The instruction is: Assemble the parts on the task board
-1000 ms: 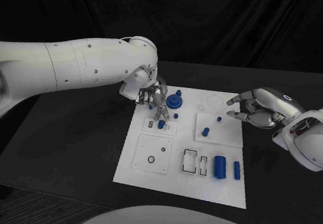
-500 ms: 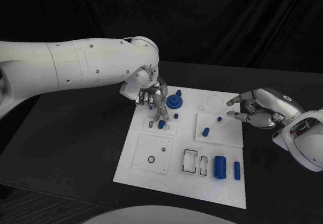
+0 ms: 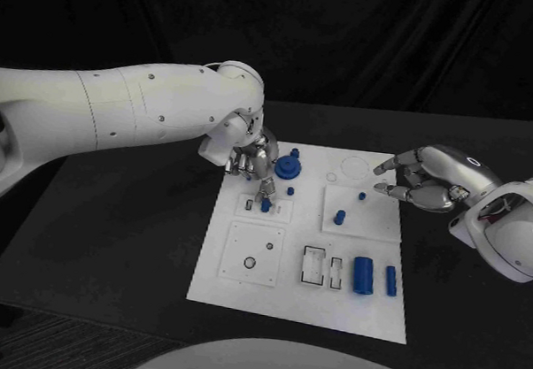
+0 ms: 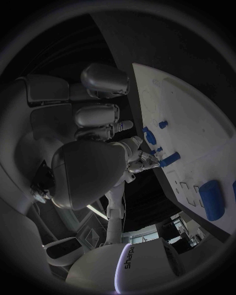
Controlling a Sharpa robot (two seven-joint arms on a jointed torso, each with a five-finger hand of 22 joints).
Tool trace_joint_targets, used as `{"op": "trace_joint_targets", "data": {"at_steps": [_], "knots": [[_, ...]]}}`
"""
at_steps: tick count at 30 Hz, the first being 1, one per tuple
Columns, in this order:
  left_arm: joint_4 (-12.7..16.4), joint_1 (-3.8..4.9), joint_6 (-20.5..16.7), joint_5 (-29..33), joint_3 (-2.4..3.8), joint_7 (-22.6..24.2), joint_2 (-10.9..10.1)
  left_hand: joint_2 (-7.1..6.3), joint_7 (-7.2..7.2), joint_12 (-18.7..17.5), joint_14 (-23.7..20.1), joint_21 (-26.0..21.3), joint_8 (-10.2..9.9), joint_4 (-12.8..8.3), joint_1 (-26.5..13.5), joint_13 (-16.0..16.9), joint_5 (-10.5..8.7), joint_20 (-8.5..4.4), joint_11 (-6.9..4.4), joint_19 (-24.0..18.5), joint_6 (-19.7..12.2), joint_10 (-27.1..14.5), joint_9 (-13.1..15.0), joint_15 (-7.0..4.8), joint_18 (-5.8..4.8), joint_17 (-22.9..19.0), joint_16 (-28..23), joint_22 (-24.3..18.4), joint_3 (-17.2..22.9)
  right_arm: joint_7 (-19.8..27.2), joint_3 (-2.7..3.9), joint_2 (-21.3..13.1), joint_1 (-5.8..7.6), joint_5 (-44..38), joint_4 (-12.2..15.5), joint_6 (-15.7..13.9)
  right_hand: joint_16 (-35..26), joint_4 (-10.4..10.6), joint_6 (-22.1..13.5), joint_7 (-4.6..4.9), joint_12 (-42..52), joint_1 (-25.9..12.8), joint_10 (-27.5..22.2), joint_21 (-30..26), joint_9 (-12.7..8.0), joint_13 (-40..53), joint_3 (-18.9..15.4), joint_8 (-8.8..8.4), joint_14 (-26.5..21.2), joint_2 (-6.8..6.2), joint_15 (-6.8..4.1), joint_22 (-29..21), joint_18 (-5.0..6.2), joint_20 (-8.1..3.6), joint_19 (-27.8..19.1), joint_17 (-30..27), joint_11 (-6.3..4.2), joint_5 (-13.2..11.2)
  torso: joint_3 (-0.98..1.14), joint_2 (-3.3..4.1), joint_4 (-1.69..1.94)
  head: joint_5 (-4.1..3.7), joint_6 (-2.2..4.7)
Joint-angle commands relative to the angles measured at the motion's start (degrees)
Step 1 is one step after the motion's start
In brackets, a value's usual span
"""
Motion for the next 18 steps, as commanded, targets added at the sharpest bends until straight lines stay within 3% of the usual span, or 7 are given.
{"op": "trace_joint_targets", "data": {"at_steps": [1, 5, 9, 11, 18], "knots": [[0.2, 0.12, 0.8, 0.1, 0.03, 1.7, 0.1, -0.06, 0.06, -0.3, 6.0, -0.4, -0.7, -0.4, 0.5, 14.5, 0.25, 0.12, 0.29, -0.2, -0.5, 5.2, -0.8, 0.35, 0.98, 14.9, 0.1, 9.7, 0.2, -1.0, 0.03, 0.0, -0.16, 0.0, 0.0, 0.5, -0.4, 0.1, 0.4, 0.06, -0.3, 0.1, -0.3, -0.3, -0.1, 2.9, 0.3, -0.30, 2.4, 0.50, 0.38, 8.8, 0.68, 0.07, -0.2, 0.0, 0.07, 0.1, 0.01, 0.00, 0.02, 0.06, -0.01], [0.2, 0.08, 0.7, 0.1, 0.03, 1.9, 0.2, -0.05, 0.32, -0.3, 5.9, -0.5, -1.9, -0.8, 0.6, 14.5, 0.24, 0.27, 0.52, -0.3, -0.4, 5.1, -2.6, 0.54, 0.98, 14.9, 0.1, 9.7, 0.8, -1.0, 0.03, 0.1, -0.20, 0.0, 0.0, 0.6, -0.4, 0.1, 0.4, 0.05, -0.3, 0.1, -0.3, -0.4, -0.1, 2.8, 0.3, -0.30, 2.4, 0.51, 0.38, 8.8, 0.69, 0.07, -0.2, -0.1, 0.07, 0.2, 0.01, 0.00, -0.02, 0.08, -0.01], [0.1, 0.04, 0.5, 0.1, 0.03, 2.1, 0.2, -0.09, 0.86, -0.4, 5.9, -0.6, -3.6, -1.6, 0.8, 14.5, 0.38, 0.54, 0.92, -0.2, -0.6, 5.1, -6.3, 0.86, 0.98, 14.9, 0.0, 9.7, 2.0, -1.1, 0.03, 0.1, -0.24, 0.0, 0.0, 0.7, -0.4, 0.0, 0.4, 0.05, -0.3, 0.1, -0.3, -0.4, -0.1, 2.8, 0.3, -0.30, 2.4, 0.49, 0.38, 8.8, 0.69, 0.07, -0.2, -0.1, 0.07, 0.2, -0.01, 0.02, -0.02, 0.11, -0.01], [0.1, 0.02, 0.5, 0.1, 0.02, 2.1, 0.2, -0.13, 1.10, -0.3, 5.9, -0.6, -3.6, -1.8, 0.7, 14.5, 0.43, 0.68, 1.12, -0.2, -1.0, 5.1, -8.0, 1.02, 0.97, 14.8, 0.0, 9.7, 2.4, -1.1, 0.03, 0.1, -0.25, 0.0, -0.1, 0.8, -0.4, 0.0, 0.4, 0.05, -0.3, 0.1, -0.3, -0.4, -0.1, 2.8, 0.3, -0.30, 2.4, 0.49, 0.38, 8.8, 0.69, 0.07, -0.2, -0.1, 0.07, 0.2, -0.01, 0.02, -0.01, 0.16, -0.01], [0.1, -0.08, 0.9, 0.1, 0.02, 1.5, 0.4, -0.27, 1.18, -0.3, 5.9, -0.6, -3.5, -2.0, 0.6, 14.5, 0.24, 0.81, 1.21, -0.1, -0.6, 5.1, -9.8, 1.12, 0.96, 14.9, 0.1, 9.7, 2.8, -1.2, 0.03, 0.1, -0.29, 0.0, -0.1, 1.0, -0.4, 0.0, 0.5, 0.04, -0.4, 0.1, -0.3, -0.5, -0.1, 2.8, 0.4, -0.29, 2.4, 0.47, 0.38, 8.7, 0.70, 0.07, -0.2, -0.1, 0.07, 0.2, 0.00, 0.01, 0.00, 0.18, -0.01]]}}
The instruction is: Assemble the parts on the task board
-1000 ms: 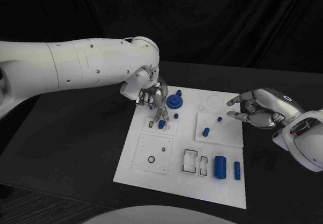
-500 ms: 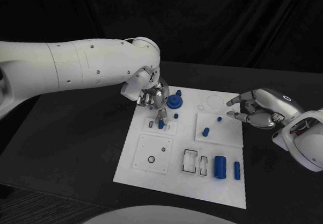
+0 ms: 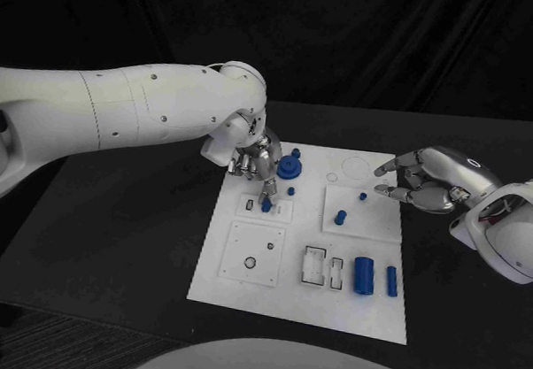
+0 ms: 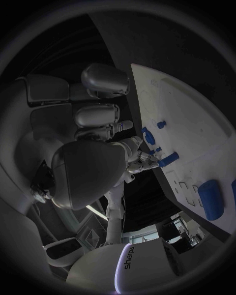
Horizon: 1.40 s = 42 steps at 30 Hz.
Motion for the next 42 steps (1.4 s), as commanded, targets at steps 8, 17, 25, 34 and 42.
{"op": "trace_joint_targets", "data": {"at_steps": [8, 17, 25, 34, 42], "knots": [[-0.1, -0.29, 1.6, 0.2, 0.03, -0.8, 0.3, -0.26, 0.25, -0.4, 5.9, -0.3, 0.1, 0.6, -1.1, 14.4, -1.87, 0.51, 0.44, -0.1, 1.3, 5.0, -2.8, 0.34, 1.00, 14.8, 0.0, 9.7, 0.1, -1.2, 0.03, 0.1, -0.20, 0.0, 0.0, 1.0, -0.2, -0.1, 0.7, 0.01, -0.4, 0.2, -0.3, -0.3, 0.0, 2.7, 0.4, -0.19, 2.4, 0.47, 0.38, 8.7, 0.70, 0.07, -0.3, -0.1, 0.08, 0.3, 0.00, 0.00, 0.00, 0.06, -0.01], [-0.2, -0.43, 1.4, 0.2, 0.03, -1.2, 0.5, -0.19, 0.25, -0.5, 5.8, -0.3, 0.1, 0.9, -1.6, 14.4, -2.39, 0.54, 0.45, -0.1, 1.5, 5.0, -3.5, 0.36, 1.00, 14.8, 0.0, 9.7, -0.1, -1.3, 0.03, 0.1, -0.25, 0.0, -0.1, 1.2, -0.3, -0.1, 0.8, 0.00, -0.4, 0.2, -0.3, -0.3, 0.0, 2.7, 0.4, -0.17, 2.3, 0.47, 0.38, 8.7, 0.71, 0.07, -0.3, -0.2, 0.08, 0.3, 0.01, -0.02, -0.01, 0.12, -0.01], [-0.1, -0.47, 1.2, 0.2, 0.03, -1.2, 0.6, 0.55, -0.16, -0.5, 5.9, -0.4, 0.2, -0.9, 0.6, 14.4, 0.19, 0.30, 0.08, 0.0, 2.3, 5.0, -5.0, 0.05, 1.02, 14.8, 0.0, 9.7, 1.8, -1.4, 0.03, 0.1, -0.27, 0.0, -0.1, 1.5, -0.3, -0.3, 0.9, -0.03, -0.4, 0.4, -0.4, -0.5, 0.0, 2.7, 0.5, -0.13, 2.3, 0.44, 0.38, 8.7, 0.73, 0.07, -0.3, -0.2, 0.08, 0.4, 0.01, -0.03, -0.01, 0.23, -0.01], [0.0, -0.51, -0.5, 0.2, 0.03, -0.2, 0.4, 0.55, -0.36, -0.6, 5.8, -0.6, 0.6, -3.8, 1.8, 14.3, 6.16, 0.08, -0.18, 0.0, 3.1, 4.9, -6.0, -0.16, 1.04, 14.7, 0.0, 9.7, 5.4, -1.8, 0.03, 0.1, -0.28, 0.0, -0.1, 2.0, -0.5, -1.2, 2.6, -0.19, -0.6, 1.0, -0.5, -0.8, 0.1, 2.4, 1.3, 0.41, 2.3, 0.52, 0.52, 8.7, 0.75, 0.14, -0.3, -0.5, 0.30, 2.1, 0.01, -0.03, -0.01, 0.29, -0.01], [1.5, -0.53, -2.6, 0.2, 0.03, 0.4, -0.4, 0.31, -0.55, -0.6, 5.7, -0.7, 1.2, -5.5, 1.8, 14.3, 8.44, -0.08, -0.37, 0.0, 3.6, 4.8, -5.5, -0.34, 1.04, 14.5, -0.1, 9.7, 7.6, -1.9, 0.03, 0.0, -0.28, 0.0, 0.0, 2.1, -0.5, -1.5, 2.5, -0.13, -0.7, 1.1, -0.6, -0.9, 0.0, 2.4, 1.5, 0.18, 2.3, 0.46, 0.51, 8.6, 0.77, 0.16, -0.3, -0.7, 0.24, 2.8, 0.01, -0.02, -0.01, 0.23, -0.01]]}}
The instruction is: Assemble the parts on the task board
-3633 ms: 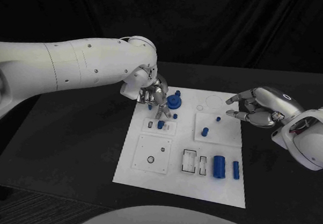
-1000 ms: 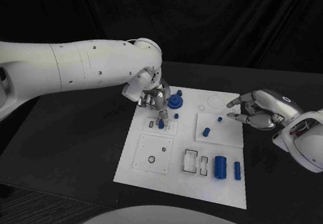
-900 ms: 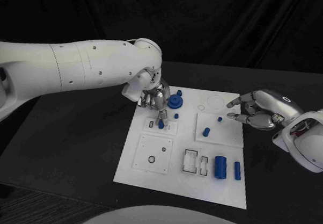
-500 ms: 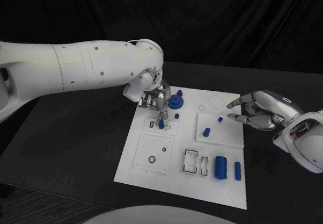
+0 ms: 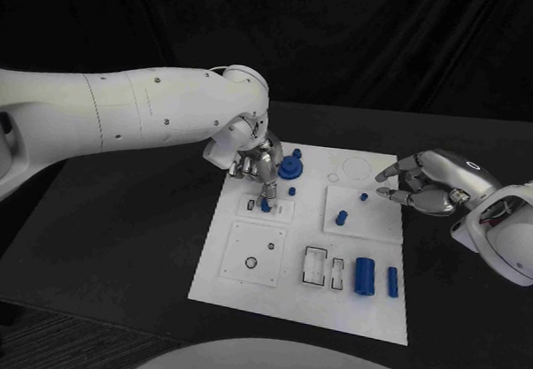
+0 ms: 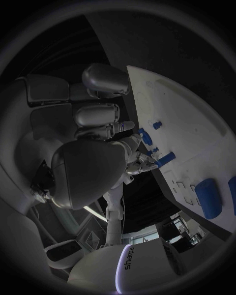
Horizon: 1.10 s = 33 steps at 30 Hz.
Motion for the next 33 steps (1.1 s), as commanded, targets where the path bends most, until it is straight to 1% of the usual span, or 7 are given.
{"op": "trace_joint_targets", "data": {"at_steps": [1, 6, 12, 15, 20, 27, 33], "knots": [[1.0, -0.09, -2.4, 0.2, 0.03, 1.3, -0.4, 0.02, -0.05, -0.2, 5.7, -0.2, 0.3, -0.3, 0.5, 14.3, 0.39, -0.32, -0.37, 0.1, 0.4, 4.8, 0.4, -0.34, 1.04, 14.5, -0.1, 9.7, 0.7, -1.2, 0.03, -0.1, -0.15, 0.0, 0.1, 0.6, -0.3, -0.2, 0.2, 0.06, -0.2, 0.5, -0.4, -0.4, -0.1, 2.3, 0.2, -0.06, 2.1, -0.16, 0.30, 8.7, 0.78, 0.16, -0.3, -0.1, 0.03, 0.2, 0.00, 0.01, 0.00, -0.09, -0.01], [3.0, -0.09, -5.1, 0.2, 0.03, 1.4, -1.8, -0.15, -0.17, -0.3, 5.6, 0.1, 0.7, -0.6, 0.1, 14.2, 0.56, -0.38, -0.46, 0.3, 0.8, 4.8, 0.7, -0.41, 0.98, 14.4, -0.2, 9.8, 1.2, -1.3, 0.03, -0.3, -0.15, 0.0, 0.2, 0.7, -0.3, -0.2, 0.2, 0.06, -0.3, 0.5, -0.4, -0.5, -0.1, 2.2, 0.3, -0.10, 2.1, -0.16, 0.30, 8.6, 0.80, 0.16, -0.4, -0.2, 0.03, 0.3, 0.00, 0.01, 0.00, -0.32, -0.01], [7.4, -0.05, -10.4, 0.2, 0.03, 2.2, -5.1, -0.39, -0.39, -0.7, 5.4, 0.0, 1.3, -0.9, -0.5, 13.9, 0.72, -0.51, -0.65, 0.4, 1.1, 4.4, 1.2, -0.58, 1.00, 14.0, -0.3, 9.8, 1.8, -1.4, 0.03, -0.6, -0.15, 0.0, 0.4, 0.7, -0.3, -0.3, 0.1, 0.07, -0.3, 0.5, -0.4, -0.5, -0.1, 2.2, 0.3, -0.12, 2.1, -0.16, 0.30, 8.6, 0.80, 0.16, -0.4, -0.2, 0.03, 0.4, -0.01, 0.02, 0.01, -0.61, -0.01], [11.1, 0.13, -14.4, 0.2, 0.04, 2.5, -7.9, -0.53, -0.52, -0.8, 5.4, 0.0, 1.7, -1.0, -1.0, 13.8, 0.70, -0.61, -0.76, 0.4, 1.2, 4.3, 1.6, -0.69, 1.00, 13.9, -0.4, 9.7, 2.1, -1.3, 0.03, -0.9, -0.15, 0.0, 0.6, 0.1, -0.4, -0.3, 0.1, 0.08, -0.3, 0.5, -0.4, -0.5, -0.2, 2.2, 0.3, -0.16, 2.1, -0.17, 0.30, 8.6, 0.81, 0.16, -0.4, -0.2, 0.03, 0.5, -0.01, 0.03, 0.01, -0.72, -0.01], [16.3, 0.42, -21.0, -0.4, 0.04, 3.5, -12.3, -0.66, -0.59, -0.8, 5.3, 0.3, 2.0, -0.7, -1.8, 13.8, 0.84, -0.74, -0.85, 0.7, 1.0, 4.4, 1.9, -0.82, 0.94, 13.8, -0.4, 9.8, 2.3, -0.2, 0.03, -1.4, -0.16, 0.0, 1.7, -2.9, -0.3, -0.3, -0.1, 0.16, -0.3, 0.4, -0.4, -0.6, -0.3, 2.2, 0.3, -0.35, 2.1, -0.32, 0.33, 8.6, 0.81, 0.18, -0.4, -0.2, 0.10, 0.6, 0.00, 0.01, 0.00, -0.74, -0.01], [22.3, 0.53, -31.1, -6.8, 0.02, 6.2, -17.3, -0.70, -0.66, -0.8, 5.4, 0.6, 2.3, -0.4, -2.2, 13.8, 1.18, -0.86, -0.96, 0.9, 0.9, 4.4, 2.3, -0.93, 0.88, 13.9, -0.4, 9.9, 2.6, 1.3, 0.03, -1.9, -0.16, 0.0, 2.9, -6.1, -0.2, -0.4, -0.2, 0.18, -0.2, 0.4, -0.3, -0.4, -0.3, 2.4, 0.4, -0.42, 2.1, -0.35, 0.33, 8.7, 0.78, 0.18, -0.3, 0.1, 0.08, 0.7, 0.00, 0.01, 0.00, -0.61, -0.01], [27.2, -0.23, -40.8, -14.1, -0.02, 9.5, -20.8, -0.67, -0.75, -0.3, 5.7, 1.4, 3.0, 1.2, -3.2, 14.2, 2.01, -1.05, -1.06, 1.6, 0.3, 4.9, 3.0, -1.08, 0.69, 14.5, -0.1, 10.1, 2.9, 1.6, 0.03, -2.3, -0.28, 0.0, 4.2, -6.8, -0.6, -0.5, -0.3, 0.21, -0.5, 0.5, -0.6, -1.2, -0.4, 1.9, 0.6, -0.57, 2.0, -0.39, 0.37, 8.5, 0.92, 0.21, -0.6, -0.6, 0.14, 1.1, 0.01, 0.01, -0.02, -0.53, -0.01]]}}
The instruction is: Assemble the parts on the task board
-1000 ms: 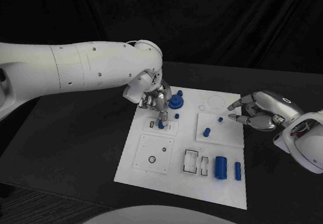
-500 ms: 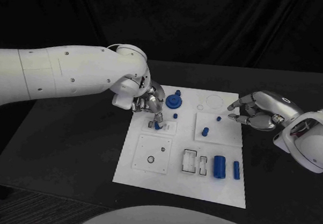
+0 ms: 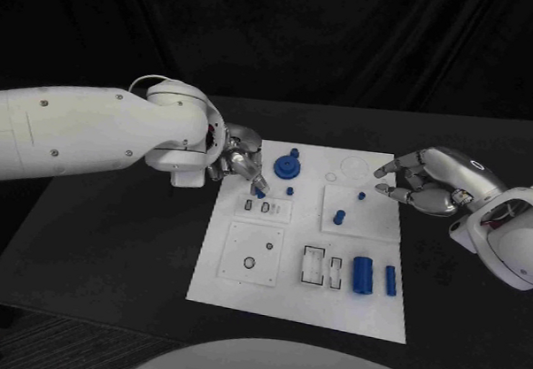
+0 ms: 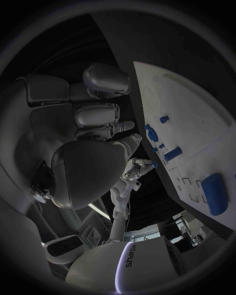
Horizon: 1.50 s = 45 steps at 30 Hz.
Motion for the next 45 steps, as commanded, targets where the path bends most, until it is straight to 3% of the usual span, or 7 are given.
{"op": "trace_joint_targets", "data": {"at_steps": [1, 8, 13, 20, 31, 45], "knots": [[2.1, -0.79, -12.3, -8.2, -0.01, 5.1, -1.1, -0.16, -0.82, 0.4, 5.7, 0.5, 0.6, 0.5, -0.1, 14.3, 1.22, 0.00, -0.55, 0.7, 0.2, 5.2, 0.4, -0.47, 0.64, 14.7, 0.2, 10.2, 0.2, 0.9, 0.03, -0.4, -0.27, -0.1, 0.9, -2.8, -0.2, -0.1, -0.3, 0.22, -0.4, 0.3, -0.4, -0.1, -0.1, 2.1, 0.2, -0.33, 2.0, -0.16, 0.36, 8.4, 0.92, -0.03, -0.3, -0.1, -0.08, 0.4, 0.00, 0.01, 0.00, 0.09, -0.01], [3.4, -3.87, -20.1, -12.3, -0.04, 6.4, -2.2, -0.58, -0.98, 0.5, 5.8, 0.9, 1.2, 0.8, 0.0, 14.5, 1.83, -0.10, -0.66, 0.9, 0.3, 5.4, 0.9, -0.61, 0.56, 14.8, 0.3, 10.3, 0.4, 1.0, 0.03, -0.6, -0.41, -0.1, 1.8, -3.1, -0.2, -0.1, -0.3, 0.24, -0.4, 0.3, -0.4, -0.2, -0.1, 2.1, 0.2, -0.40, 2.0, -0.18, 0.38, 8.4, 0.92, -0.02, -0.3, -0.2, -0.06, 0.5, 0.04, 0.04, -0.12, 0.35, -0.01], [3.3, -5.88, -21.6, -13.1, -0.04, 6.4, -2.2, -0.65, -1.00, 0.5, 5.7, 0.9, 1.3, 0.9, -0.1, 14.4, 1.89, -0.12, -0.68, 1.0, 0.3, 5.4, 0.9, -0.63, 0.56, 14.7, 0.2, 10.3, 0.4, 0.9, 0.03, -0.9, -0.43, -0.1, 2.2, -3.0, -0.2, -0.2, -0.4, 0.25, -0.4, 0.3, -0.4, -0.2, -0.1, 2.1, 0.2, -0.42, 2.0, -0.19, 0.38, 8.4, 0.93, -0.02, -0.4, -0.1, -0.04, 0.6, 0.00, 0.03, 0.03, -0.15, -0.01], [3.0, -8.03, -22.5, -14.1, -0.05, 6.2, -2.1, -0.71, -1.00, 0.5, 5.6, 0.8, 1.5, 1.3, -0.3, 14.4, 1.93, -0.16, -0.70, 0.9, 0.3, 5.3, 1.1, -0.66, 0.58, 14.5, 0.1, 10.3, 0.4, 0.8, 0.03, -1.0, -0.49, -0.1, 2.4, -2.8, -0.2, -0.2, -0.4, 0.26, -0.4, 0.3, -0.4, -0.2, -0.1, 2.0, 0.3, -0.46, 2.0, -0.22, 0.40, 8.4, 0.93, -0.01, -0.4, -0.3, -0.02, 0.7, 0.05, -0.03, -0.07, 0.14, -0.01], [3.9, -9.68, -21.7, -14.3, -0.05, 5.8, -2.4, -0.73, -1.08, 0.5, 5.6, 0.9, 1.8, 1.6, -0.4, 14.4, 2.03, -0.22, -0.78, 1.0, 0.5, 5.4, 1.3, -0.73, 0.55, 14.5, 0.1, 10.3, 0.5, 0.6, 0.03, -0.9, -0.57, -0.1, 2.4, -2.3, -0.3, -0.6, -0.4, 0.32, -0.5, 0.6, -0.5, -0.3, -0.2, 2.0, 0.7, -0.60, 1.9, -0.28, 0.45, 8.4, 0.94, 0.04, -0.4, -0.4, 0.04, 1.4, 0.00, 0.02, 0.01, 0.76, -0.01], [5.2, -10.49, -20.3, -13.5, -0.05, 5.5, -3.6, -0.76, -1.19, 0.4, 5.5, 0.8, 2.1, 1.9, -0.5, 14.4, 2.13, -0.27, -0.87, 1.0, 0.6, 5.3, 1.5, -0.80, 0.58, 14.3, 0.0, 10.3, 0.6, 0.3, 0.03, -0.9, -0.63, -0.1, 2.2, -1.9, -0.3, -1.1, -0.3, 0.37, -0.5, 0.8, -0.5, -0.4, -0.4, 2.0, 1.4, -0.76, 1.9, -0.33, 0.49, 8.4, 0.94, 0.08, -0.4, -0.4, 0.08, 2.6, 0.00, 0.00, 0.00, 0.98, -0.01]]}}
